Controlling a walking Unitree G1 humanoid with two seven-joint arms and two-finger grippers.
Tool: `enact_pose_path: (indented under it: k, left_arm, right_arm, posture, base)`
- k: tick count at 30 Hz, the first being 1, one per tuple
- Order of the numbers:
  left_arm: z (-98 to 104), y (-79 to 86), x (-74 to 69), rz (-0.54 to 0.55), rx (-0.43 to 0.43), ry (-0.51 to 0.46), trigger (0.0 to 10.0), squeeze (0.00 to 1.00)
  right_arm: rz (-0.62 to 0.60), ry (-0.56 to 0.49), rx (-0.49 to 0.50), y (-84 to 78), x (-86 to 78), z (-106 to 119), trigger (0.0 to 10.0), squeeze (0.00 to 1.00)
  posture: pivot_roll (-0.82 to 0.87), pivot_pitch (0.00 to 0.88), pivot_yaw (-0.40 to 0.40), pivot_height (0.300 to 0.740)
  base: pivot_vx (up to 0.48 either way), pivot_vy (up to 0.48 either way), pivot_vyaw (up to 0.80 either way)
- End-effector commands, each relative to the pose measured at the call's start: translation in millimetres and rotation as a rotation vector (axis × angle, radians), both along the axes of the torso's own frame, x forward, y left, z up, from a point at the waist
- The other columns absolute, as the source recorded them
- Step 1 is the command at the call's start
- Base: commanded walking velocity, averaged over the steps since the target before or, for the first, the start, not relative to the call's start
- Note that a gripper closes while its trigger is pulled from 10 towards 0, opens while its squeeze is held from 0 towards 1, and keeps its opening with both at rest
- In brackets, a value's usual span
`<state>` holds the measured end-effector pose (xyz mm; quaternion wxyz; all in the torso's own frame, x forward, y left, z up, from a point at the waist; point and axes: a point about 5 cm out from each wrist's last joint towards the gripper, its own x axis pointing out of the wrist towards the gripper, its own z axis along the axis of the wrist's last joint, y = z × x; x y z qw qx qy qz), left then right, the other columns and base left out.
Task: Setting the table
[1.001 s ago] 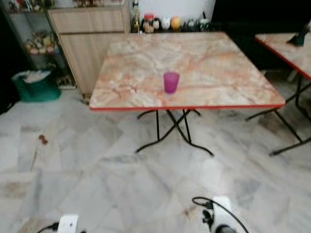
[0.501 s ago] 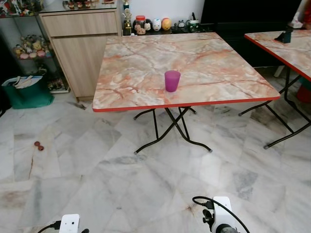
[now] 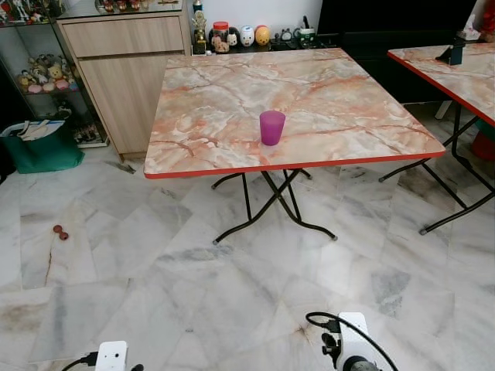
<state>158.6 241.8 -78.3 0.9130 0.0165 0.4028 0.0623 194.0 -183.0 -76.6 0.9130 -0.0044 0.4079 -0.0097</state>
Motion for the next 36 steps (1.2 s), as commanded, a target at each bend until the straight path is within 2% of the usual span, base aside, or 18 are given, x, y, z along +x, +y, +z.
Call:
enact_pose_path:
  k: [1, 18, 36]
  left_arm:
    - [-3.4, 0.1, -6.8, 0.01, -0.004, 0.03, 10.0, 0.0]
    - [-2.7, -3.7, -2.2, 0.018, -0.014, 0.02, 10.0, 0.0]
    - [-4.6, -8.7, -4.1, 0.007, -0.009, 0.024, 10.0, 0.0]
  right_arm:
    - [0.002, 0.017, 0.007, 1.4, -2.2, -1.7, 10.0, 0.0]
    - [-0.007, 0.05, 0.001, -2.8, -7.9, -4.6, 10.0, 0.0]
    - [-0.007, 0.069, -0.001, -4.5, -13.2, -7.1, 10.0, 0.0]
  posture:
    - [-0.03, 0.0, 0.027, 0.74]
    - [-0.02, 0.0, 0.021, 0.74]
    - [-0.03, 0.0, 0.025, 0.74]
  base:
    - [0.24, 0.0, 0.0]
    - [0.306, 0.0, 0.0]
    - [0.304, 0.0, 0.0]
